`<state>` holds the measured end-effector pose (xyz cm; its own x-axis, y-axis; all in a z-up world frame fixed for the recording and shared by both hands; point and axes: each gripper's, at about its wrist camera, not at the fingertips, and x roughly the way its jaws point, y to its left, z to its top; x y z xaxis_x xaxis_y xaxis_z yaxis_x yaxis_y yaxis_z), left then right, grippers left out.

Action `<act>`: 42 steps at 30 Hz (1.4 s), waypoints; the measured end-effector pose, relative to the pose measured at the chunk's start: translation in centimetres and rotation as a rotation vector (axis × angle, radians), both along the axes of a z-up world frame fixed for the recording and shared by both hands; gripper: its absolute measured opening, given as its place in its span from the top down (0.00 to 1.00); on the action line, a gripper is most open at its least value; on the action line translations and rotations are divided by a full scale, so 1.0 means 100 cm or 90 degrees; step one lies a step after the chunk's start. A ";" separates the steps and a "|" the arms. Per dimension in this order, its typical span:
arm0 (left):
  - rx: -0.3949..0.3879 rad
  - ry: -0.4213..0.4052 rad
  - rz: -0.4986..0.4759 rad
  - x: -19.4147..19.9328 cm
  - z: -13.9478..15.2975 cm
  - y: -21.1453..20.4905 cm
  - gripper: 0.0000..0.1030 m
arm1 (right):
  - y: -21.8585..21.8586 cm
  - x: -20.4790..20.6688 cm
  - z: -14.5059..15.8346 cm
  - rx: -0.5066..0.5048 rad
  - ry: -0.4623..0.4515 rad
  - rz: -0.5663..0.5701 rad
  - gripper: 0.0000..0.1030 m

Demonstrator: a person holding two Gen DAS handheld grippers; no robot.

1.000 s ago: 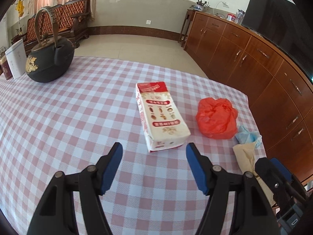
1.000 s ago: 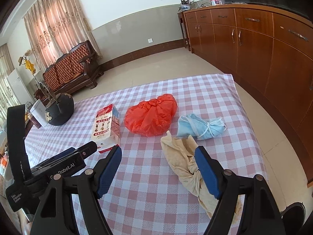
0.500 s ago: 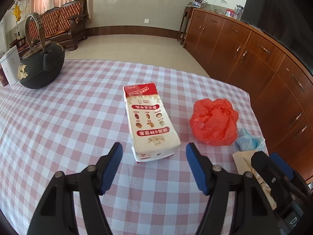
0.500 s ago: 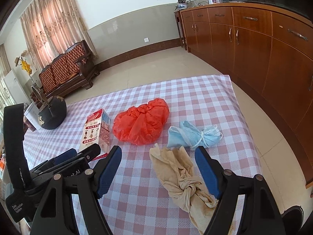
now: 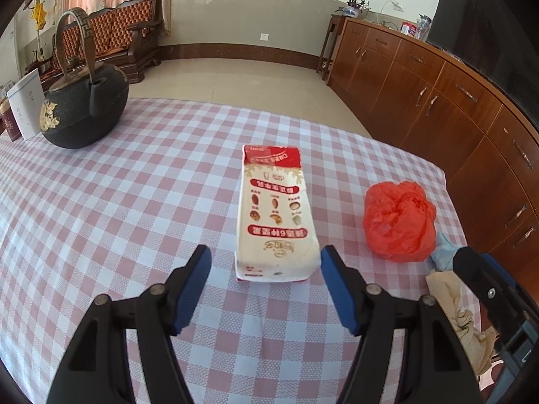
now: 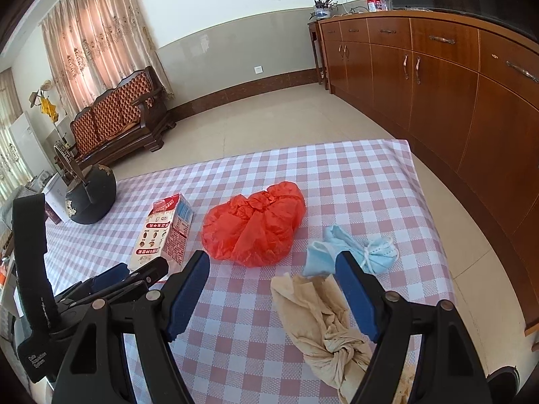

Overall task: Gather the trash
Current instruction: 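Reach the right gripper toward the red plastic bag and beige cloth, then grasp the white milk carton with the left gripper while the right gripper grasps the red bag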

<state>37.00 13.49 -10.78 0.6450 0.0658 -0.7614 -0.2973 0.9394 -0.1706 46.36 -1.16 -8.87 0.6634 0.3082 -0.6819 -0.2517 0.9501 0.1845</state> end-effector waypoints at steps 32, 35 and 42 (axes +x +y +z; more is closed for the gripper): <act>-0.027 -0.009 -0.024 0.022 -0.010 0.018 0.50 | 0.054 0.059 -0.030 -0.008 0.028 0.057 0.63; -0.031 -0.020 -0.026 0.011 -0.001 0.019 0.50 | 0.051 0.048 -0.015 0.015 0.008 0.063 0.64; -0.027 -0.044 -0.037 -0.026 0.025 0.016 0.50 | 0.040 0.010 0.025 0.050 -0.022 0.081 0.64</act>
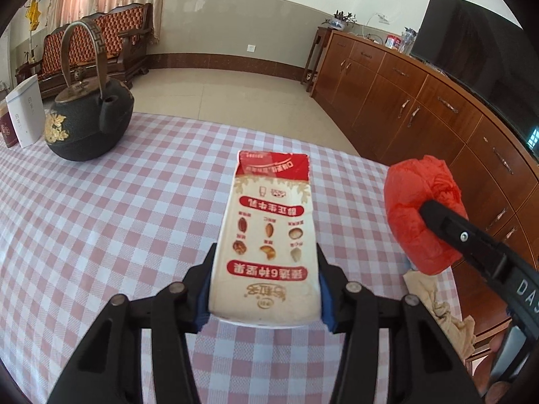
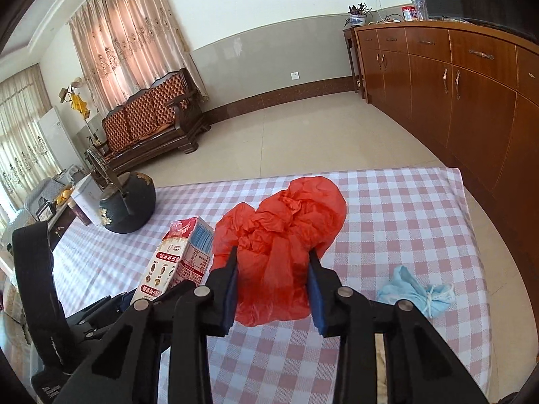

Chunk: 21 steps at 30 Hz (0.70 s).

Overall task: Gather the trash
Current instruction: 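Grasp the white milk carton with the left gripper while the right gripper grasps the red bag, then carry the milk carton and red bag over the black trash bin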

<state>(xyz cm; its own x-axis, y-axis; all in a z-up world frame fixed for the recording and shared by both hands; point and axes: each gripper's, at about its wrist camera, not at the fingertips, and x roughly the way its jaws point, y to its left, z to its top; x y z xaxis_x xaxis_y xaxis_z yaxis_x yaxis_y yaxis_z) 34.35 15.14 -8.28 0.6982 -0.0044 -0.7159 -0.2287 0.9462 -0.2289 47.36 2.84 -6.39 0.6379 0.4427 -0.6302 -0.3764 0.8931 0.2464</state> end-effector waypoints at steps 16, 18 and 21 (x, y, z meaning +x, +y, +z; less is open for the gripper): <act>-0.009 -0.038 -0.091 -0.103 0.035 -0.068 0.50 | -0.101 -0.163 0.040 0.016 -0.013 -0.069 0.64; -0.009 -0.041 -0.107 -0.114 0.038 -0.083 0.50 | -0.117 -0.179 0.040 0.016 -0.011 -0.087 0.64; -0.013 -0.044 -0.135 -0.127 0.041 -0.104 0.50 | -0.142 -0.201 0.039 0.021 -0.005 -0.114 0.64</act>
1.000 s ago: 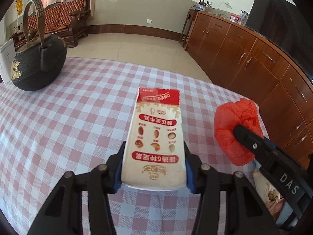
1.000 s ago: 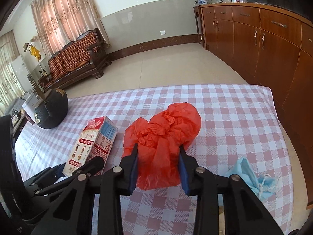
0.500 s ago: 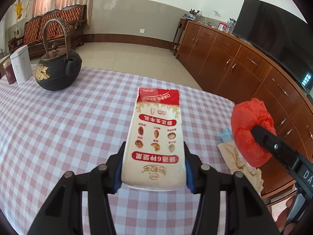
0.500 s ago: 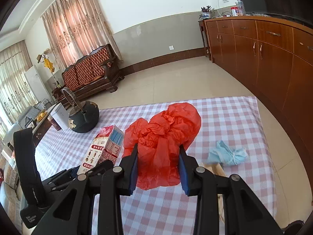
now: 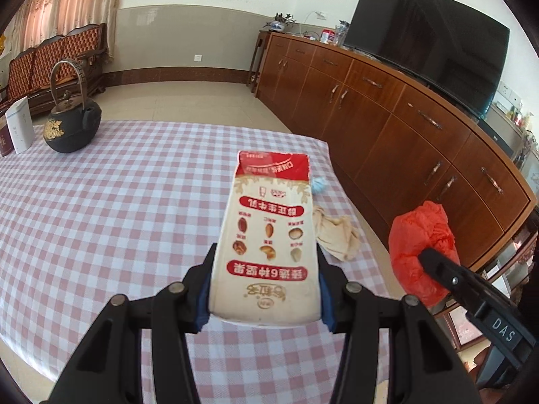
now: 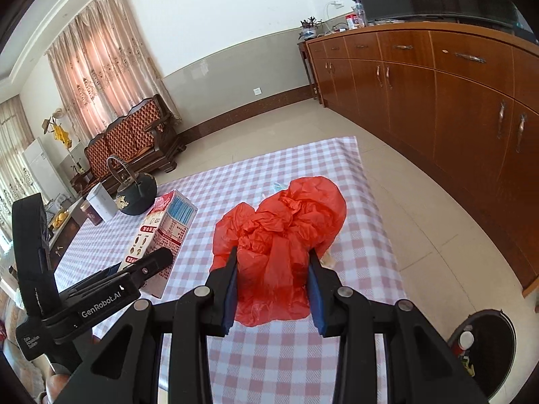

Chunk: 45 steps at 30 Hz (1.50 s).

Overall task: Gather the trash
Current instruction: 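Carry the milk carton and red bag over the black trash bin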

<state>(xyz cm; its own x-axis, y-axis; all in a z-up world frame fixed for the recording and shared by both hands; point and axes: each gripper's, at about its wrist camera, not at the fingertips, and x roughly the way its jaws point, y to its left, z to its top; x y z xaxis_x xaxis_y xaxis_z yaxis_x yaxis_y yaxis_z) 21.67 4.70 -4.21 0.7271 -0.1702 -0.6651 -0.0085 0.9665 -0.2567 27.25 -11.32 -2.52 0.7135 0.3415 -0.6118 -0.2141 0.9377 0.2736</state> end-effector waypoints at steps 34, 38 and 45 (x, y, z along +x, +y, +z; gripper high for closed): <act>0.019 0.119 -0.375 -0.028 -0.080 -0.308 0.50 | -0.318 -0.154 -0.083 0.012 0.128 -0.394 0.64; 0.036 0.146 -0.387 -0.028 -0.103 -0.332 0.50 | -0.344 -0.147 -0.108 0.024 0.174 -0.417 0.64; 0.044 0.213 -0.377 -0.018 -0.138 -0.361 0.50 | -0.376 -0.118 -0.160 0.048 0.275 -0.424 0.64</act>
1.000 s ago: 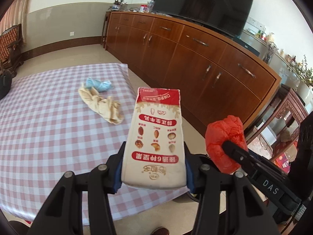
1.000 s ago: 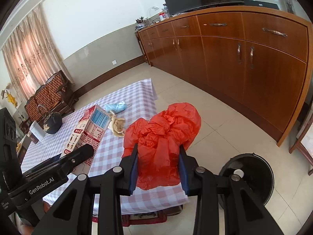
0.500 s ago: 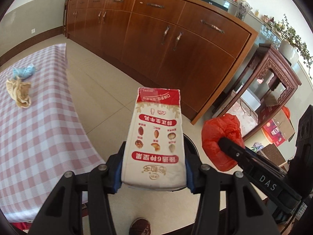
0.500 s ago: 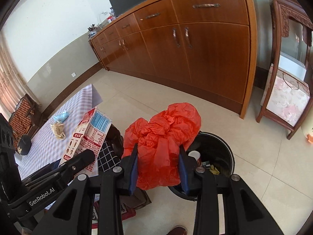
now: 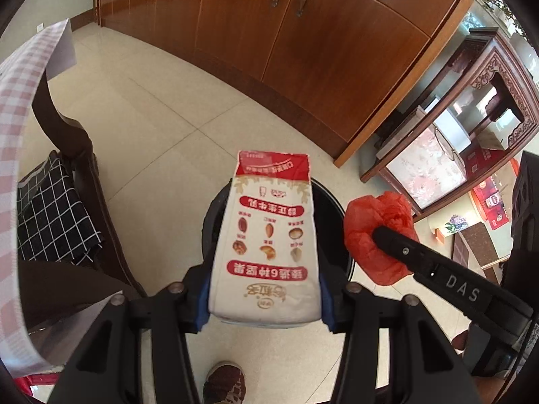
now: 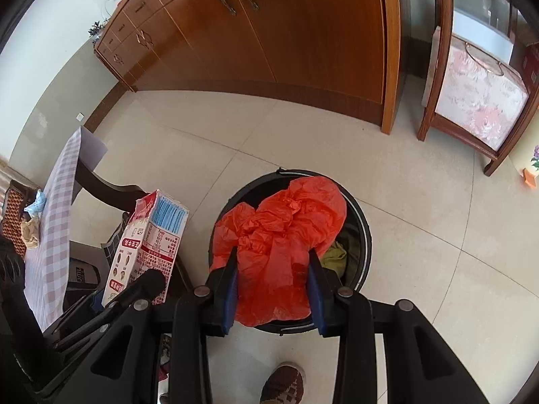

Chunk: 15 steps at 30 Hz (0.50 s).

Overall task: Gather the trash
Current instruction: 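Carry the milk carton and red bag over the black trash bin, then open both grippers to drop the carton and bag into the bin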

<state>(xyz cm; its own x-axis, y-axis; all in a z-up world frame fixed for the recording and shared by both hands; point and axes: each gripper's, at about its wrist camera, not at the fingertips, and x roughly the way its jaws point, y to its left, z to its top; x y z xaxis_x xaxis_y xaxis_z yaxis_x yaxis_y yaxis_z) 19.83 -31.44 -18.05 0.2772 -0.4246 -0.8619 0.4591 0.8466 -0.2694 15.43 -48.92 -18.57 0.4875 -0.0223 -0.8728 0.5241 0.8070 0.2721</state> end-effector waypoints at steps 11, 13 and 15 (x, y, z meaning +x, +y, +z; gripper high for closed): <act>0.026 0.052 -0.002 0.015 -0.023 -0.021 0.34 | -0.025 0.021 -0.022 -0.017 0.041 -0.036 0.35; 0.026 0.037 0.001 0.015 -0.016 -0.020 0.34 | -0.028 0.018 -0.019 -0.020 0.035 -0.045 0.35; 0.018 0.019 0.004 0.013 -0.008 -0.016 0.34 | -0.030 0.012 -0.012 -0.023 0.019 -0.058 0.35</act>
